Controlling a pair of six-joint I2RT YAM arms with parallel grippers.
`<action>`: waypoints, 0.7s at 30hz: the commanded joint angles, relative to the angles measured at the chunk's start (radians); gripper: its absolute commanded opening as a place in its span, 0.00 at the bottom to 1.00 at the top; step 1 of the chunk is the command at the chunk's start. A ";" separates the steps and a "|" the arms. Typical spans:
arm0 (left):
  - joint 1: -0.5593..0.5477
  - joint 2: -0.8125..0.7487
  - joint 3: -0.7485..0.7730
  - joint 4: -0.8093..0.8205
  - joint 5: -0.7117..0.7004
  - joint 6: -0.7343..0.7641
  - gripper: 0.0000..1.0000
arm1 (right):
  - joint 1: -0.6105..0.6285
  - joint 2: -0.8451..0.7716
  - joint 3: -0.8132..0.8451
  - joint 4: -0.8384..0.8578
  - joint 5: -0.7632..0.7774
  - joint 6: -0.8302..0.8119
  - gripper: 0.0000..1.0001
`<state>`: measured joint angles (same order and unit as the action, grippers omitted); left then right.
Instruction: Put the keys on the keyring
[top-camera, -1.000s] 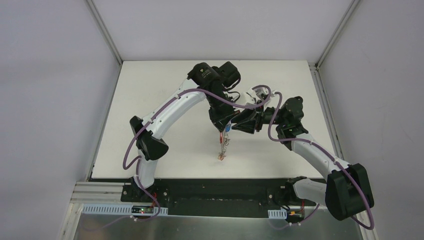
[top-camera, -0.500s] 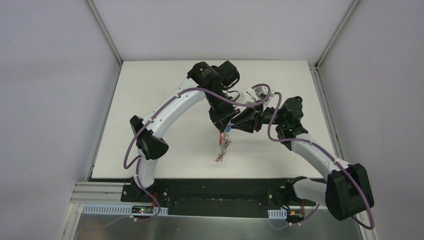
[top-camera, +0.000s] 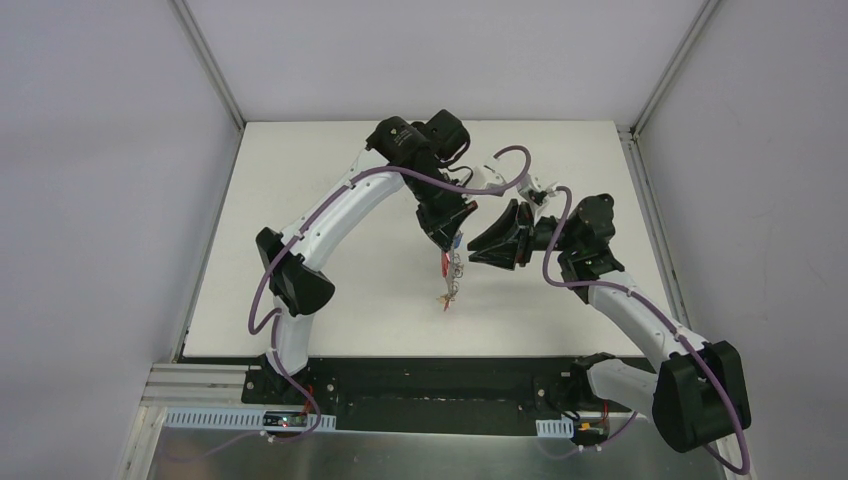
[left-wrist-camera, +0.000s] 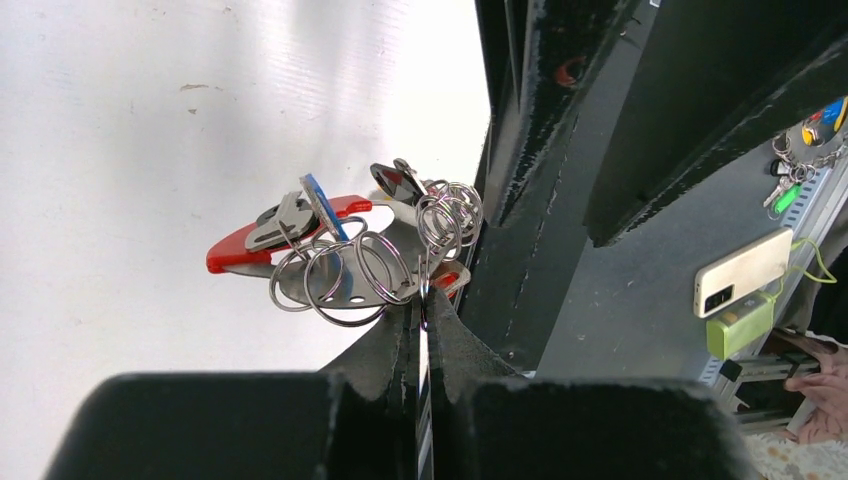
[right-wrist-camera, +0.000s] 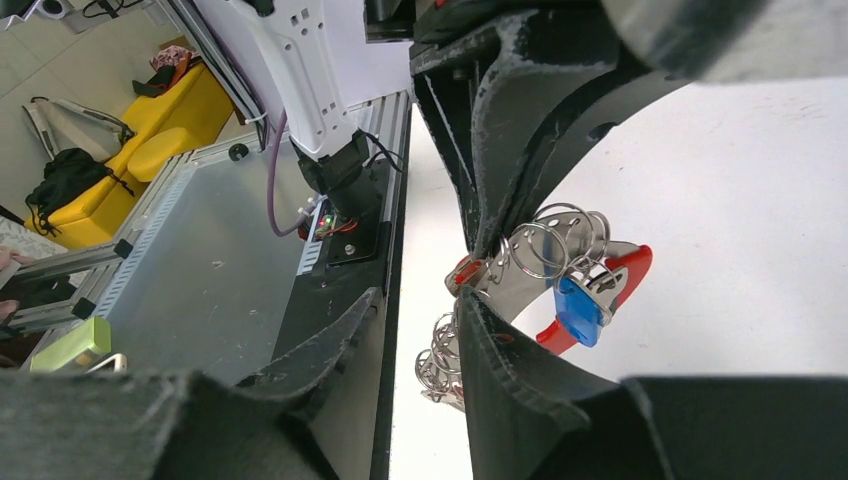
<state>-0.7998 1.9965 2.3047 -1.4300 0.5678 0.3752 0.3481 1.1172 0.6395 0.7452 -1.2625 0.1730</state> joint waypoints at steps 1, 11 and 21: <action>0.005 -0.015 -0.004 0.007 0.037 -0.018 0.00 | -0.008 -0.021 0.032 0.022 -0.043 0.002 0.36; 0.006 -0.014 -0.018 0.010 0.141 -0.019 0.00 | 0.003 0.011 0.033 0.020 0.026 0.004 0.37; 0.006 -0.017 -0.027 0.017 0.191 -0.022 0.00 | 0.008 0.032 0.030 0.019 0.043 0.003 0.38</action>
<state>-0.7971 1.9965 2.2749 -1.4174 0.6949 0.3553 0.3492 1.1469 0.6395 0.7425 -1.2190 0.1757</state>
